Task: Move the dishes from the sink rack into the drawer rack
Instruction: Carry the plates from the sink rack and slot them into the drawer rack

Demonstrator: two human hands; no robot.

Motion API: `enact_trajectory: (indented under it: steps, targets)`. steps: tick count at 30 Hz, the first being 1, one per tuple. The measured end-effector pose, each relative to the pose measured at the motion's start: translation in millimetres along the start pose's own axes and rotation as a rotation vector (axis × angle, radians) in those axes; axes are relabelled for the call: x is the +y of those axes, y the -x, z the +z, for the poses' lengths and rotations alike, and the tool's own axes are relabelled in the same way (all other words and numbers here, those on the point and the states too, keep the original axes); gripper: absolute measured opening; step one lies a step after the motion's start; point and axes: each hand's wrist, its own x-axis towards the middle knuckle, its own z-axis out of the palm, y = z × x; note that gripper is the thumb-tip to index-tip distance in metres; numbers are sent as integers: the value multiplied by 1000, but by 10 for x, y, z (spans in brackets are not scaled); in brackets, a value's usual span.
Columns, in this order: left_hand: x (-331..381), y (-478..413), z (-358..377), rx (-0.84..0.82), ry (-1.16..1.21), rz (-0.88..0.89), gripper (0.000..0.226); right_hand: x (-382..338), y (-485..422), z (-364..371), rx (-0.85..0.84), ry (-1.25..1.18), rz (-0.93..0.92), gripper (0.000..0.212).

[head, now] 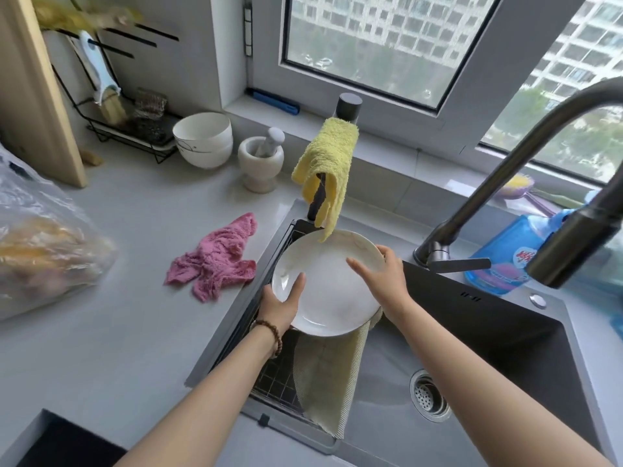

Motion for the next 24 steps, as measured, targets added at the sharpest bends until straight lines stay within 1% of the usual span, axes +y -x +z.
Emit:
enact_trajectory:
  steps: [3, 5, 8, 11, 12, 14, 15, 16, 17, 18, 20, 22, 24]
  targets:
    - [70, 237, -13, 54, -57, 91, 97, 16, 205, -84, -16, -130, 17, 64]
    - [108, 379, -58, 71, -83, 148, 93, -8, 354, -158, -58, -219, 28, 65]
    - [92, 582, -163, 120, -51, 221, 96, -68, 585, -254, -154, -314, 32, 67]
    - [2, 883, -280, 207, -10, 258, 93, -124, 824, -272, -269, -392, 33, 67]
    - [-52, 991, -315, 238, 6, 262, 90, -146, 909, -269, -308, -409, 26, 70]
    - [-172, 1218, -386, 295, 34, 273, 74, -190, 1073, -263, -385, -429, 21, 79]
    - [-242, 1354, -422, 326, 51, 281, 66, -212, 1169, -258, -422, -427, 4, 76]
    - [-325, 1482, -463, 354, 77, 293, 61, -234, 1279, -252, -454, -420, -21, 68]
    - [-401, 1628, -506, 378, 101, 302, 58, -240, 1391, -236, -487, -413, -37, 63]
    - [-497, 1769, -566, 400, 116, 306, 57, -242, 1514, -213, -521, -405, -48, 63]
    - [-685, 2066, -719, 458, 126, 310, 60, -259, 1801, -146, -601, -388, -86, 62]
    - [-868, 2352, -925, 512, 145, 316, 65, -307, 2083, -17, -698, -405, -128, 57]
    - [-1035, 2647, -1163, 573, 161, 314, 65, -400, 2384, 147, -792, -443, -131, 51]
